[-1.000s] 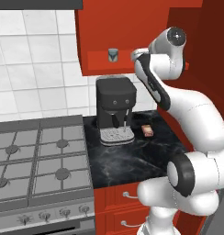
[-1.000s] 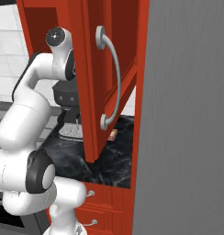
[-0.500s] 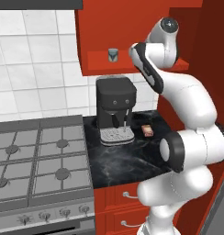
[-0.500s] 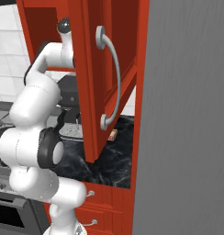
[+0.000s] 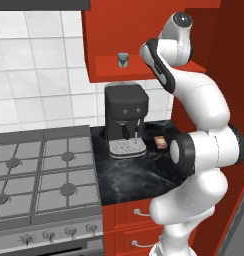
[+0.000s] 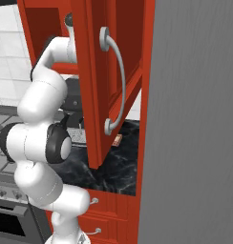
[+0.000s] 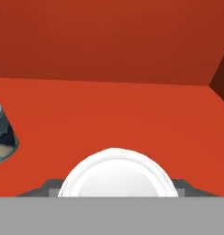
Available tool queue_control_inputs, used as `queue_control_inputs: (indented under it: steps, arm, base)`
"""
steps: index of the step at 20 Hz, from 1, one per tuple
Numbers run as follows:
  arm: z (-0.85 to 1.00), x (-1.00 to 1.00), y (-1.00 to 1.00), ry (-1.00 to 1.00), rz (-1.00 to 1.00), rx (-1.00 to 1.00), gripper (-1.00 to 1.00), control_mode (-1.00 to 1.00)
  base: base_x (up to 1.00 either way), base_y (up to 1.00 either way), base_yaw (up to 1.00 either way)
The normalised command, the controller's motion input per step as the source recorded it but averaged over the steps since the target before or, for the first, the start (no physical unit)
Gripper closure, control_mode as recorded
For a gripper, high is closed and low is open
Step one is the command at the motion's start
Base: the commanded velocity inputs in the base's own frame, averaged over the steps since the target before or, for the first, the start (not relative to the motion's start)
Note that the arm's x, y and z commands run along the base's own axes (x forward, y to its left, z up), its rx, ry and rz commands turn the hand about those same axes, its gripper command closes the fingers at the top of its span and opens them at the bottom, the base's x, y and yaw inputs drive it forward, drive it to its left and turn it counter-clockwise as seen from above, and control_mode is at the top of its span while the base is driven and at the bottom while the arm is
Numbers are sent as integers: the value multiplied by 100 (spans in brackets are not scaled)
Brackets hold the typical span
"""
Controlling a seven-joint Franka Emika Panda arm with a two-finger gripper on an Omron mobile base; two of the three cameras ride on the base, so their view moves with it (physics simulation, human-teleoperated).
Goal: Restock the canned food cabinet by taking the new fresh canned food from the counter and placing it in the cabinet. Then, take the old canned food from the cabinet and place it on the counter.
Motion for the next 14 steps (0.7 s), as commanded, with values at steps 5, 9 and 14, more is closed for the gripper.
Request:
queue_control_inputs:
  steps: [5,9,14]
  arm:
    - [-7,16,0,-6,0,0,-100,-100]
    - [-1,19,0,-10,0,0,-100,-100]
    - [0,33,7,-14,0,0,-100,-100]
  base:
    - [0,0,0]
    - [0,0,0]
    - [0,0,0]
